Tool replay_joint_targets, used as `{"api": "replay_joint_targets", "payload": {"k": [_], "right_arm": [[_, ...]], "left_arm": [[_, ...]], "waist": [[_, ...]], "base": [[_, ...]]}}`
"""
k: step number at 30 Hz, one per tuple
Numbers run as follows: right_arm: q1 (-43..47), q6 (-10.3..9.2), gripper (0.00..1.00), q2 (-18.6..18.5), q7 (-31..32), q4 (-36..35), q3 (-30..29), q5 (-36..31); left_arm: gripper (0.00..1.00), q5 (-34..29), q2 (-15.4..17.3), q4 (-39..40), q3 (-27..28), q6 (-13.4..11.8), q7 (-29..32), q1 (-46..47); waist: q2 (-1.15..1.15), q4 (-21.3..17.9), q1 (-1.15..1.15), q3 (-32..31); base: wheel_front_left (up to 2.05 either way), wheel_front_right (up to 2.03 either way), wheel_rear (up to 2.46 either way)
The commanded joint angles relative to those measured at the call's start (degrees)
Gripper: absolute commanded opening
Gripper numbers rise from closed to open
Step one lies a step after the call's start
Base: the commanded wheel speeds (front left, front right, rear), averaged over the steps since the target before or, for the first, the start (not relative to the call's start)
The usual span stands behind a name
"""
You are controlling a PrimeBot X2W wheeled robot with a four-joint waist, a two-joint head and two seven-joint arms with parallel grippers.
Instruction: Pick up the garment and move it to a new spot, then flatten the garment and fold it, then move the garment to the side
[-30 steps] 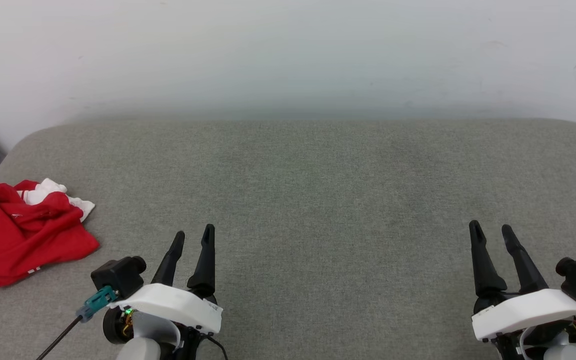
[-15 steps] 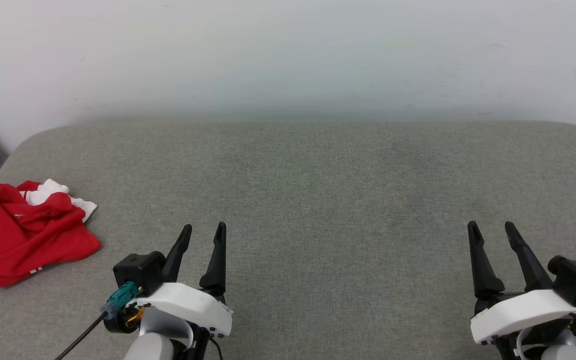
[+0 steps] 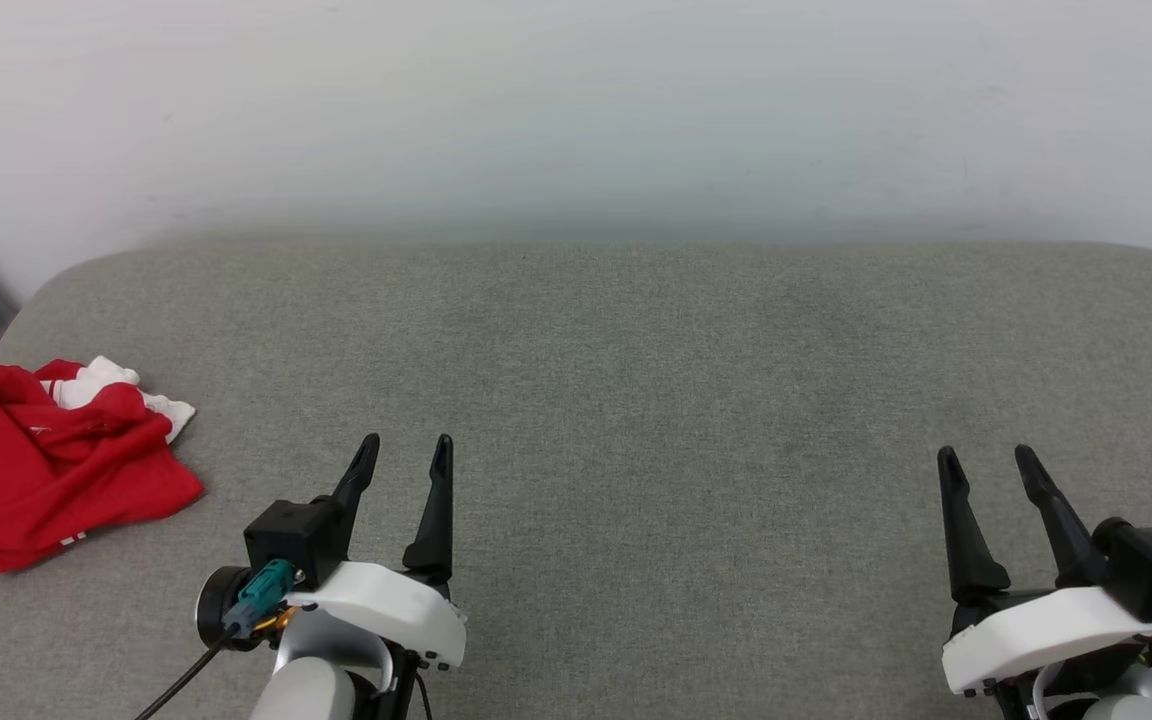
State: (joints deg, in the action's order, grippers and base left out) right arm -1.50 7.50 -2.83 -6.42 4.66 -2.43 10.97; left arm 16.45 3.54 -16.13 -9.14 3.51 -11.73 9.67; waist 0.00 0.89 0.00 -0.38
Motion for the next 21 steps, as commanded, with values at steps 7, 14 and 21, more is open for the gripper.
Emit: {"api": "replay_joint_targets", "payload": {"k": [7, 14, 21], "right_arm": [[0.16, -0.02, 1.00, -0.09, -0.83, -0.17, -0.16, -2.56], [0.26, -0.02, 1.00, -0.09, -1.40, 0.18, -0.29, -4.49], [0.10, -0.02, 1.00, -0.09, -2.07, 0.58, -0.48, -5.88]], "left_arm": [[1.00, -3.52, 0.35, -0.51, -0.50, -0.39, -1.23, 1.26], [1.00, -5.85, 0.21, -1.47, -0.91, -0.74, -1.92, 1.47], [1.00, -7.96, 0.07, -2.00, -1.31, -0.87, -2.69, 1.76]], "waist": [[0.00, 0.07, 0.00, 0.07], [0.00, 0.25, 0.00, 0.00], [0.00, 0.45, 0.00, 0.11]], "base": [[0.00, 0.00, 0.00], [0.00, 0.00, 0.00], [0.00, 0.00, 0.00]]}}
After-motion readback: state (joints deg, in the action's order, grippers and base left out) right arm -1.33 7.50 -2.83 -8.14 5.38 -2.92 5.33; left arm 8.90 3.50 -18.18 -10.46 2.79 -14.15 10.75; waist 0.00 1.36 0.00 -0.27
